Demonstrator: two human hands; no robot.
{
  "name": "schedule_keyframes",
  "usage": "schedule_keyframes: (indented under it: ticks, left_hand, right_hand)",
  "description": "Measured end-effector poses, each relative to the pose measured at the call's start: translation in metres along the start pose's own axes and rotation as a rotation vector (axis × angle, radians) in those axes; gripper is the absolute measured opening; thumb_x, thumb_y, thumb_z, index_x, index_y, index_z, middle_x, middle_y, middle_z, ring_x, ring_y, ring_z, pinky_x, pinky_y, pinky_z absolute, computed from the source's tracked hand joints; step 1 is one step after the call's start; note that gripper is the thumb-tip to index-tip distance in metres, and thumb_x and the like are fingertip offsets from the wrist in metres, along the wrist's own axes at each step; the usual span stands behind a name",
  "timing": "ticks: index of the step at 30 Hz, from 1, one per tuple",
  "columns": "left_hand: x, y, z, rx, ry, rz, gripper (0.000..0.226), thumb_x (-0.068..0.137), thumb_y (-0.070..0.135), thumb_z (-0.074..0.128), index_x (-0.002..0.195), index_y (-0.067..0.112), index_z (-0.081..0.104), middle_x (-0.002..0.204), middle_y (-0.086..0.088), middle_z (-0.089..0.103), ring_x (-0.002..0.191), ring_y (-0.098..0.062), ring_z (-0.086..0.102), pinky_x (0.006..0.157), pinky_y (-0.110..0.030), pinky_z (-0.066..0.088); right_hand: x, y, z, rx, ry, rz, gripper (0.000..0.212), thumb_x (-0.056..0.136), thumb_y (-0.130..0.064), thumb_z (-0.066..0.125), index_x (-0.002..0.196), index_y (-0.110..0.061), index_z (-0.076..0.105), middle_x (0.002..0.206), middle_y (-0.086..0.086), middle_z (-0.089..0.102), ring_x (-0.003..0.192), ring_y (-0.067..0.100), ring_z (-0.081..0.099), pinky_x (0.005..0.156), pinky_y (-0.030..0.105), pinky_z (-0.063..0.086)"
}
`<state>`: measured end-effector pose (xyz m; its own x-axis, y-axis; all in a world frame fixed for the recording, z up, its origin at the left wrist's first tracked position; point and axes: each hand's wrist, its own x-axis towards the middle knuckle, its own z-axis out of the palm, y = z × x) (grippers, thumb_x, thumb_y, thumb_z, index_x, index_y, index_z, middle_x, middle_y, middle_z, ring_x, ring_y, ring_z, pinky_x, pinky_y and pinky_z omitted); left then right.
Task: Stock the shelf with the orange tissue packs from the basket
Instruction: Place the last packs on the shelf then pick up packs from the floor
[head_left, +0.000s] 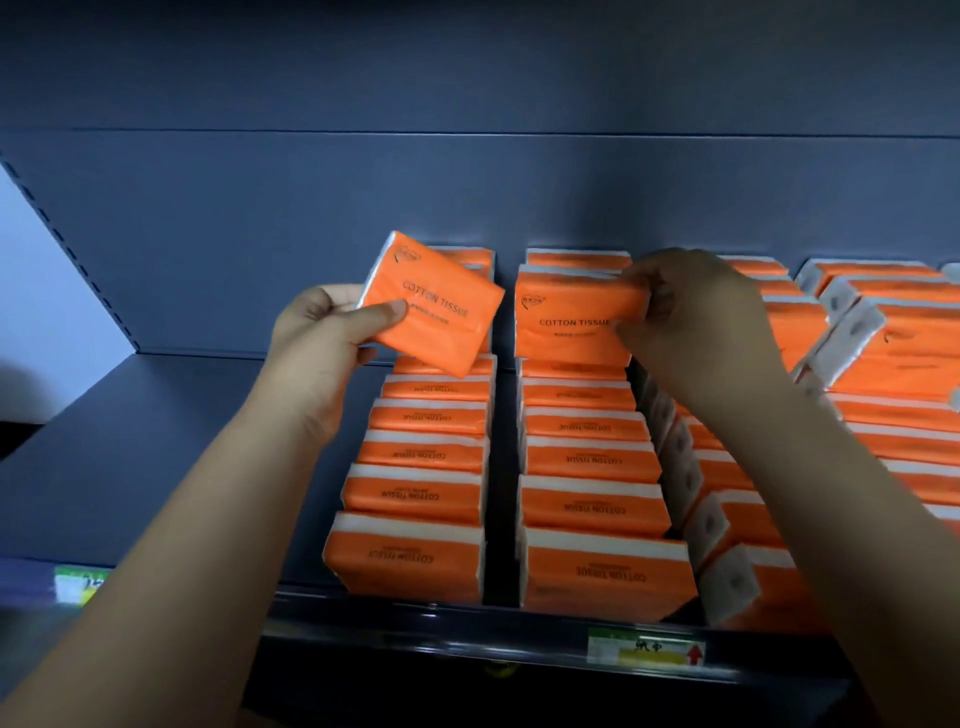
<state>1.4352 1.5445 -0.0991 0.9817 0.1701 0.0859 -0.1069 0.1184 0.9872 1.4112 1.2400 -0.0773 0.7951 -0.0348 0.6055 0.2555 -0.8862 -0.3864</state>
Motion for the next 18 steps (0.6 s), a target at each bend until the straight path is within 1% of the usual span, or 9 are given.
schedule_keyframes:
  ticks: [3, 5, 7, 9, 10, 12, 13, 15, 18]
  left_hand:
    - [0.000, -0.005, -0.001, 0.054, 0.001, 0.006, 0.037, 0.086, 0.008, 0.082, 0.118, 0.001, 0.065, 0.106, -0.008, 0.079, 0.099, -0.021, 0.077, 0.088, -0.032, 0.060]
    - [0.001, -0.008, -0.001, 0.086, 0.001, -0.002, 0.038, 0.086, 0.006, 0.082, 0.118, 0.000, 0.064, 0.107, -0.009, 0.078, 0.099, -0.021, 0.077, 0.089, -0.033, 0.060]
    - [0.003, -0.012, -0.001, 0.158, 0.010, 0.010, 0.034, 0.086, 0.009, 0.082, 0.116, 0.003, 0.065, 0.107, -0.006, 0.078, 0.097, -0.017, 0.077, 0.087, -0.032, 0.060]
    - [0.004, -0.014, -0.001, 0.362, 0.036, 0.066, 0.027, 0.088, 0.019, 0.081, 0.111, 0.012, 0.067, 0.105, 0.003, 0.076, 0.092, -0.009, 0.074, 0.082, -0.025, 0.056]
    - [0.005, -0.016, -0.003, 0.530, 0.054, 0.111, 0.023, 0.089, 0.025, 0.080, 0.107, 0.017, 0.067, 0.104, 0.008, 0.073, 0.091, -0.007, 0.070, 0.077, -0.024, 0.051]
    - [0.005, -0.018, -0.007, 0.872, 0.061, 0.199, 0.020, 0.089, 0.036, 0.076, 0.100, 0.022, 0.067, 0.102, 0.012, 0.067, 0.090, -0.012, 0.064, 0.072, -0.031, 0.045]
    - [0.005, -0.021, -0.008, 0.957, 0.052, 0.223, 0.020, 0.088, 0.038, 0.075, 0.097, 0.023, 0.066, 0.101, 0.011, 0.066, 0.089, -0.015, 0.062, 0.072, -0.033, 0.044]
    - [0.006, -0.023, -0.009, 0.946, 0.032, 0.211, 0.020, 0.088, 0.037, 0.075, 0.096, 0.022, 0.064, 0.096, 0.011, 0.067, 0.088, -0.016, 0.063, 0.072, -0.034, 0.045]
    - [0.006, -0.024, -0.006, 0.898, 0.030, 0.201, 0.021, 0.088, 0.036, 0.076, 0.095, 0.022, 0.062, 0.091, 0.014, 0.065, 0.084, -0.008, 0.062, 0.065, -0.030, 0.043]
  right_hand:
    - [-0.002, -0.001, 0.005, -0.096, 0.035, -0.025, 0.044, 0.072, -0.003, 0.070, 0.115, -0.011, 0.072, 0.105, 0.011, 0.068, 0.097, 0.029, 0.061, 0.073, 0.024, 0.033]
    - [-0.004, -0.002, 0.010, -0.130, 0.028, -0.036, 0.042, 0.071, -0.001, 0.068, 0.112, -0.007, 0.071, 0.106, 0.015, 0.066, 0.095, 0.034, 0.061, 0.071, 0.028, 0.036]
    - [-0.007, -0.002, 0.014, -0.152, 0.021, -0.039, 0.038, 0.071, 0.002, 0.066, 0.108, -0.004, 0.071, 0.108, 0.017, 0.063, 0.089, 0.037, 0.060, 0.070, 0.033, 0.045]
    - [-0.010, -0.003, 0.019, -0.183, 0.037, -0.025, 0.030, 0.071, 0.004, 0.065, 0.100, -0.001, 0.068, 0.110, 0.018, 0.060, 0.081, 0.039, 0.059, 0.065, 0.034, 0.046]
    - [-0.012, -0.003, 0.022, -0.203, 0.048, -0.014, 0.026, 0.070, 0.006, 0.064, 0.096, 0.000, 0.067, 0.112, 0.019, 0.059, 0.076, 0.039, 0.058, 0.062, 0.033, 0.044]
    - [-0.014, -0.004, 0.025, -0.243, 0.062, -0.003, 0.020, 0.070, 0.009, 0.062, 0.088, 0.001, 0.063, 0.112, 0.021, 0.058, 0.068, 0.039, 0.055, 0.058, 0.030, 0.037]
    - [-0.015, -0.005, 0.027, -0.258, 0.070, -0.004, 0.018, 0.070, 0.010, 0.062, 0.086, 0.002, 0.061, 0.110, 0.021, 0.058, 0.067, 0.037, 0.053, 0.058, 0.029, 0.034]
    - [-0.016, -0.006, 0.029, -0.276, 0.095, -0.016, 0.018, 0.070, 0.011, 0.061, 0.085, 0.002, 0.061, 0.105, 0.022, 0.059, 0.070, 0.035, 0.053, 0.061, 0.029, 0.033]
    - [-0.018, -0.008, 0.030, -0.286, 0.147, -0.045, 0.026, 0.069, 0.013, 0.059, 0.093, 0.003, 0.063, 0.099, 0.022, 0.061, 0.086, 0.040, 0.056, 0.068, 0.034, 0.041]
